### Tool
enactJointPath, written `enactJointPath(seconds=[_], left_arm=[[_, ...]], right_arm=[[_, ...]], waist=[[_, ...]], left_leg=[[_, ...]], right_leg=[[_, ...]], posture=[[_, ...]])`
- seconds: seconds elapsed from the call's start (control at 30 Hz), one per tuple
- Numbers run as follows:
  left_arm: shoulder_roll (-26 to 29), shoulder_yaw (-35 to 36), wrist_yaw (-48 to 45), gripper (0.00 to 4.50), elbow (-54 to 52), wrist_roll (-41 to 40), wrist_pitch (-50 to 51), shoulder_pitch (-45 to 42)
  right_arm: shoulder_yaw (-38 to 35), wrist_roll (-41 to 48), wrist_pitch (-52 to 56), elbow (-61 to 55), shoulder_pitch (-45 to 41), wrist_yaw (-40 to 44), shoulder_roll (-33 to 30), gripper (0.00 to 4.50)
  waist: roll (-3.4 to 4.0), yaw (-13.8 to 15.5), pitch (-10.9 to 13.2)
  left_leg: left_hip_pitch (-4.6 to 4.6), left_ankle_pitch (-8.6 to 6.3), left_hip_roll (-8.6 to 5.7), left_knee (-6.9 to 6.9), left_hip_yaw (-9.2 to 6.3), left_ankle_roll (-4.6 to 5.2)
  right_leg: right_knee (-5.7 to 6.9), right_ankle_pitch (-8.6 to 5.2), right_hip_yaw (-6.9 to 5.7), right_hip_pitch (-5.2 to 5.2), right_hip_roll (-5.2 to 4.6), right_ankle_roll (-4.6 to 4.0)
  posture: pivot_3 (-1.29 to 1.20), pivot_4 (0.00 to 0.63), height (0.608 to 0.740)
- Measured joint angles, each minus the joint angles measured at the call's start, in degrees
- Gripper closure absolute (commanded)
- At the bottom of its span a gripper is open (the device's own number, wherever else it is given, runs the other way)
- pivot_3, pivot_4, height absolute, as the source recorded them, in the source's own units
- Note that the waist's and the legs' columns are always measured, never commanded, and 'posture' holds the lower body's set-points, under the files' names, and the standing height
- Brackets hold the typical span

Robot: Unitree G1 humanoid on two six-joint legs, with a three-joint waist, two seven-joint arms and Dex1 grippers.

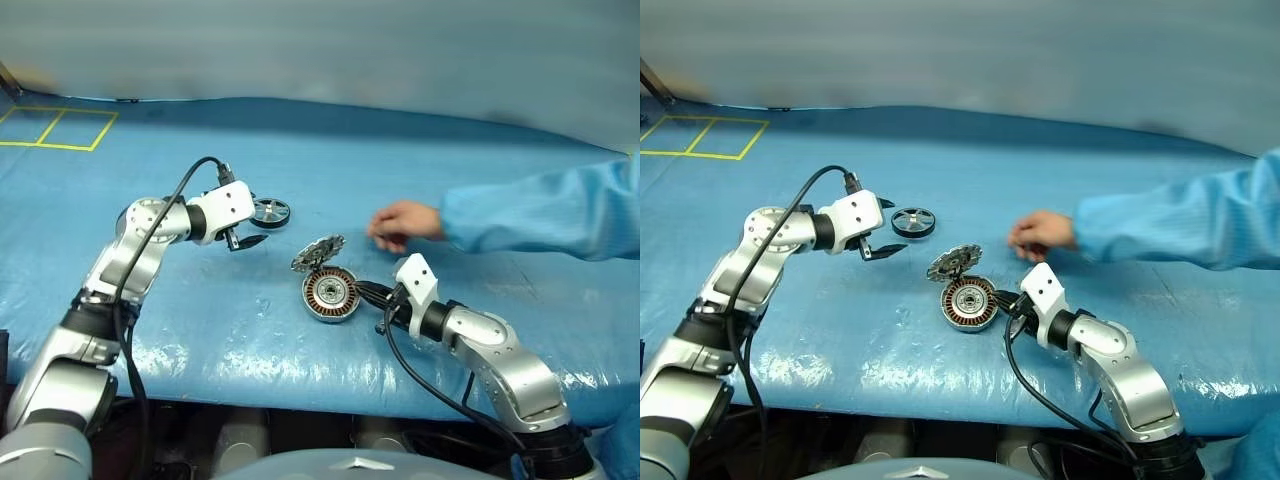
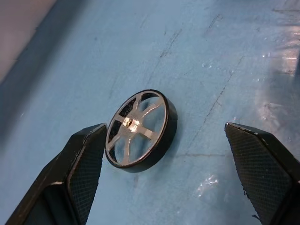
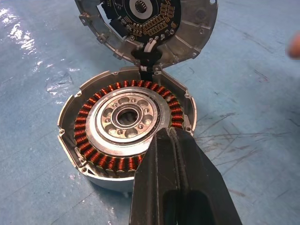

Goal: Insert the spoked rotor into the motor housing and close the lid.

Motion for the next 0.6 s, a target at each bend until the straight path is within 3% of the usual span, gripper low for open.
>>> enactJointPath(seconds=[0.27,0.6], left_arm=[[-0.1,-4.9,-3.7,0.21,12.5,5.9,-3.7,-8.7],[-1.0,-5.2,-4.8,0.21,15.4,7.5,-5.9,-10.0]], right_arm=[[-1.6,0.2,0.0,-0.3,2.0,-0.1,-1.1,4.47],[-1.8,0.2,0.1,-0.4,2.0,-0.4,-1.2,4.47]], waist=[[0.0,-0.1,0.1],[-0.02,-0.1,0.1]], left_leg=[[-0.02,0.0,0.0,0.0,-0.01,0.01],[-0.02,0.01,0.0,0.05,-0.03,0.02]], right_leg=[[0.02,-0.02,0.01,0.0,0.01,0.03],[0.09,0.01,0.01,0.01,0.02,0.07]], posture=[[0.0,0.15,0.74],[0.0,0.15,0.74]])
